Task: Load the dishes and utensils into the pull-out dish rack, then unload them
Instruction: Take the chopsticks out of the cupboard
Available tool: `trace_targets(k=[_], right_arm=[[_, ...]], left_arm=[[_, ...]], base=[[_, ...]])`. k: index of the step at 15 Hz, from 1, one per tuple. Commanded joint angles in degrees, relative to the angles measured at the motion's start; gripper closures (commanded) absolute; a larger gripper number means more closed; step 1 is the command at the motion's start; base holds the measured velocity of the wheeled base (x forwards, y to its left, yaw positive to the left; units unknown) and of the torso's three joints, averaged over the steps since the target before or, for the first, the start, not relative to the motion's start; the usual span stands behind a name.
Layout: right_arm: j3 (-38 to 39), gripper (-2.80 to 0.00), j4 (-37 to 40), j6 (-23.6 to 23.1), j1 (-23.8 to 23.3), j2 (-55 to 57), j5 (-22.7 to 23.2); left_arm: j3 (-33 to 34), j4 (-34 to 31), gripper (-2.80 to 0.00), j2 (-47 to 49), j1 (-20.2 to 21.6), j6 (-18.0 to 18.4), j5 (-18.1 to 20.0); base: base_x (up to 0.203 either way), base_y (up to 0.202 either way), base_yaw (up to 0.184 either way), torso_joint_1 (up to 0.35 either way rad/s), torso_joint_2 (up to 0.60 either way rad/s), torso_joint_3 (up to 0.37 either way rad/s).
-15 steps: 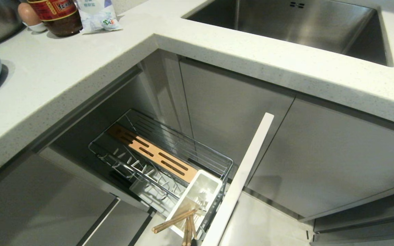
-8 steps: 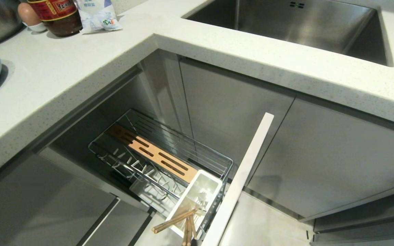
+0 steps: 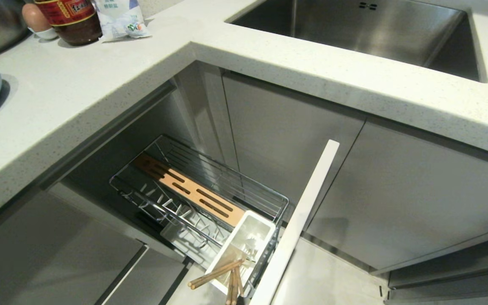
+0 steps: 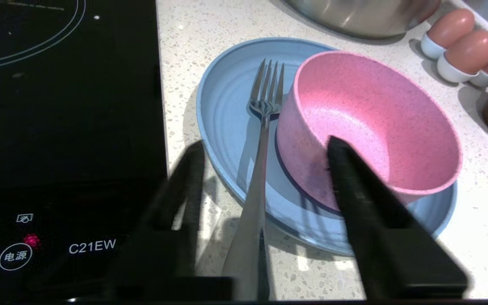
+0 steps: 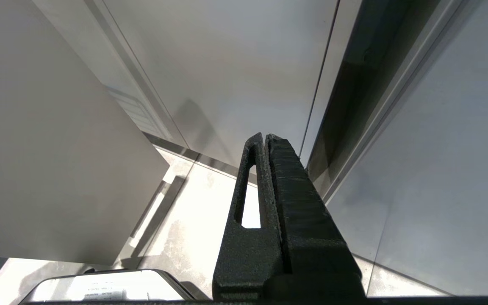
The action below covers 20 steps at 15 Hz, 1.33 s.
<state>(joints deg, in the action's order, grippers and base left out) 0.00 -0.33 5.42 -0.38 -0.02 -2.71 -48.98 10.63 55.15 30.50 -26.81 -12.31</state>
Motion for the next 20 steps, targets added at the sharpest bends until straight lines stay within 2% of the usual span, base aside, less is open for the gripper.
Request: trace_targets(k=[1, 5, 6, 7, 10, 13, 16, 20], right_arm=[[0.00, 0.00, -0.02, 0.02, 0.03, -0.24, -0.02], [0.00, 0.00, -0.02, 0.02, -0.04, -0.21, -0.02], [0.00, 0.00, -0.02, 0.02, 0.00, -0.19, -0.02], [0.00, 0.00, -0.02, 0.02, -0.02, -0.24, -0.02], [0.00, 0.00, -0.02, 0.02, 0.01, -0.22, -0.02], [0.00, 0.00, -0.02, 0.02, 0.03, -0.15, -0.02], [0.00, 0.00, -0.02, 0.02, 0.03, -0.24, -0.02], [0.00, 0.00, -0.02, 0.02, 0.03, -0.24, -0.02]], left_arm=[[-0.10, 0.09, -2.80, -1.69, 0.07, 0.02, -0.16], [-2.02, 0.09, -2.80, -6.05, 0.32, 1.02, -0.44], [-2.48, 0.09, -2.80, -7.37, 0.34, 2.20, -0.50], [-2.71, 0.09, 0.00, -8.44, 0.35, 3.84, -0.52], [-5.80, -0.39, 0.00, -11.50, 0.21, 4.81, -0.66], [-12.01, -2.37, 0.00, -12.81, -1.08, 5.95, -0.78], [-24.33, -10.80, 0.00, -11.67, -5.26, 6.03, -1.28], [-44.40, -24.69, 0.00, -4.30, -15.15, 4.31, -2.90]], base=[[0.000, 0.000, 0.000, 0.000, 0.00, 0.000], [0.000, 0.000, 0.000, 0.000, 0.00, 0.000], [0.000, 0.000, 0.000, 0.000, 0.00, 0.000], [0.000, 0.000, 0.000, 0.000, 0.00, 0.000], [0.000, 0.000, 0.000, 0.000, 0.00, 0.000], [0.000, 0.000, 0.000, 0.000, 0.00, 0.000], [0.000, 0.000, 0.000, 0.000, 0.00, 0.000], [0.000, 0.000, 0.000, 0.000, 0.00, 0.000]])
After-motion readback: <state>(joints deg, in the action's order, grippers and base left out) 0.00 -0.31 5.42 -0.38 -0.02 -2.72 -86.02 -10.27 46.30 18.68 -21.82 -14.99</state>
